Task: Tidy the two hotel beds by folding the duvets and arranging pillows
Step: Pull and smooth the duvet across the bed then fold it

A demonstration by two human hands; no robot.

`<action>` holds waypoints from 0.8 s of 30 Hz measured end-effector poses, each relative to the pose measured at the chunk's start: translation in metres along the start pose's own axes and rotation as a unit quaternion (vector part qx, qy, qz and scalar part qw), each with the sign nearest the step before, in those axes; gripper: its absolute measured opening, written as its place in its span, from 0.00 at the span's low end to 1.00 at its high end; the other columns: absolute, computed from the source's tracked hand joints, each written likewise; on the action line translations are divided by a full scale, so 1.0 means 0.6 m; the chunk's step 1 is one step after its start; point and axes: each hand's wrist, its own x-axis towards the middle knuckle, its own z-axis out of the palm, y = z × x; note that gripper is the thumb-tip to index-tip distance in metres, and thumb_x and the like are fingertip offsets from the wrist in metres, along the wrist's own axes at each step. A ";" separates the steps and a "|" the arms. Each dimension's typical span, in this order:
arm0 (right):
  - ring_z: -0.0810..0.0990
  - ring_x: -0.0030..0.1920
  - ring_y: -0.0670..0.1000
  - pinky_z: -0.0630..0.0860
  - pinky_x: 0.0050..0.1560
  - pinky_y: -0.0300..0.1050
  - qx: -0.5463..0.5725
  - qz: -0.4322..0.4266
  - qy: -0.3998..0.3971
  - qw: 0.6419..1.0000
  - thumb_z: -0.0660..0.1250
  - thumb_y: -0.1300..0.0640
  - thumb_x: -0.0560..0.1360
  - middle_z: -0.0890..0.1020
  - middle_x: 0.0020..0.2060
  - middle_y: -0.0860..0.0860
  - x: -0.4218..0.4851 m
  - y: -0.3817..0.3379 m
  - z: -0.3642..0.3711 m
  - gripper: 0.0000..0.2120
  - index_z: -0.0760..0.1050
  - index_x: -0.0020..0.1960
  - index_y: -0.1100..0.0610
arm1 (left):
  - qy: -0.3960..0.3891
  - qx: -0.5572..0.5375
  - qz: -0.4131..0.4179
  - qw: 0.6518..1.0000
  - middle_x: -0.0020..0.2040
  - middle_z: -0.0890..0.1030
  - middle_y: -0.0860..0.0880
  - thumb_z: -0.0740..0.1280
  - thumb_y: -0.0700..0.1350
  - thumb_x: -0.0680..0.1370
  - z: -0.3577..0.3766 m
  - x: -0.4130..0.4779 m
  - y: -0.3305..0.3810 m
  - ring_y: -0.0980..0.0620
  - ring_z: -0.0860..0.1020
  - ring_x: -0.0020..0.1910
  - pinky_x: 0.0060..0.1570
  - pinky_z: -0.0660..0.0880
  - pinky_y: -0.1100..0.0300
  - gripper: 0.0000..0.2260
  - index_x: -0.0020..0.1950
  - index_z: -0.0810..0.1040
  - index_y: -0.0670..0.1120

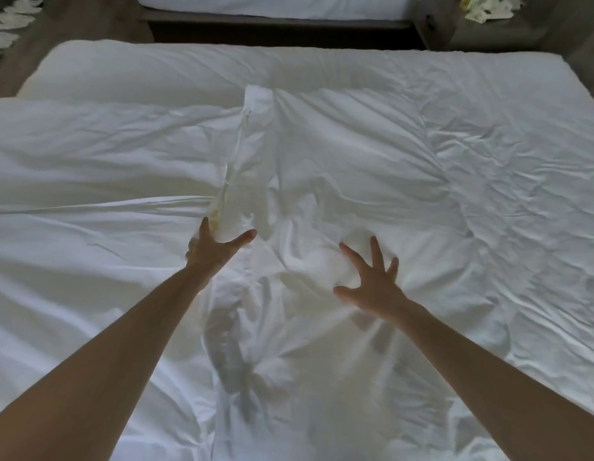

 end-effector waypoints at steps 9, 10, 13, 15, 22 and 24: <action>0.40 0.77 0.62 0.43 0.74 0.59 0.044 -0.022 -0.004 0.999 0.63 0.36 0.75 0.39 0.78 0.42 0.059 0.032 0.012 0.35 0.46 0.74 0.30 | 0.009 -0.027 -0.002 1.000 0.73 0.67 0.43 0.68 0.80 0.48 0.086 0.033 0.046 0.39 0.67 0.70 0.68 0.65 0.42 0.65 0.77 0.43 0.59; 0.38 0.77 0.62 0.42 0.74 0.58 0.045 -0.023 -0.013 0.999 0.63 0.37 0.75 0.39 0.77 0.42 0.056 0.034 0.009 0.35 0.45 0.75 0.30 | 0.011 -0.030 -0.004 0.999 0.73 0.67 0.43 0.70 0.78 0.50 0.092 0.030 0.050 0.39 0.68 0.70 0.68 0.66 0.43 0.65 0.78 0.42 0.58; 0.38 0.77 0.61 0.39 0.75 0.58 0.040 -0.025 -0.036 0.998 0.64 0.38 0.75 0.37 0.77 0.44 0.056 0.035 0.005 0.37 0.43 0.75 0.31 | 0.020 -0.017 0.015 1.000 0.74 0.67 0.44 0.76 0.70 0.55 0.107 0.025 0.054 0.39 0.68 0.70 0.68 0.66 0.44 0.64 0.78 0.40 0.56; 0.38 0.77 0.62 0.39 0.74 0.59 0.033 -0.025 -0.042 0.998 0.64 0.37 0.74 0.36 0.77 0.44 0.060 0.036 0.008 0.38 0.42 0.74 0.30 | 0.032 -0.009 0.018 0.999 0.75 0.65 0.44 0.79 0.62 0.61 0.113 0.029 0.051 0.39 0.67 0.70 0.69 0.65 0.46 0.61 0.78 0.39 0.53; 0.46 0.77 0.65 0.46 0.71 0.68 0.011 -0.035 -0.042 0.998 0.62 0.37 0.73 0.32 0.75 0.40 0.048 0.029 0.027 0.39 0.37 0.70 0.25 | 0.061 0.017 0.028 0.998 0.51 0.76 0.47 0.76 0.53 0.67 0.104 0.014 0.062 0.41 0.75 0.58 0.49 0.69 0.56 0.32 0.65 0.67 0.42; 0.50 0.77 0.63 0.43 0.72 0.65 0.030 -0.045 -0.037 0.998 0.60 0.37 0.75 0.35 0.77 0.42 0.040 0.020 0.018 0.35 0.40 0.72 0.26 | 0.064 0.045 0.062 0.995 0.52 0.78 0.46 0.75 0.53 0.68 0.095 0.000 0.074 0.41 0.76 0.58 0.49 0.69 0.56 0.28 0.62 0.69 0.44</action>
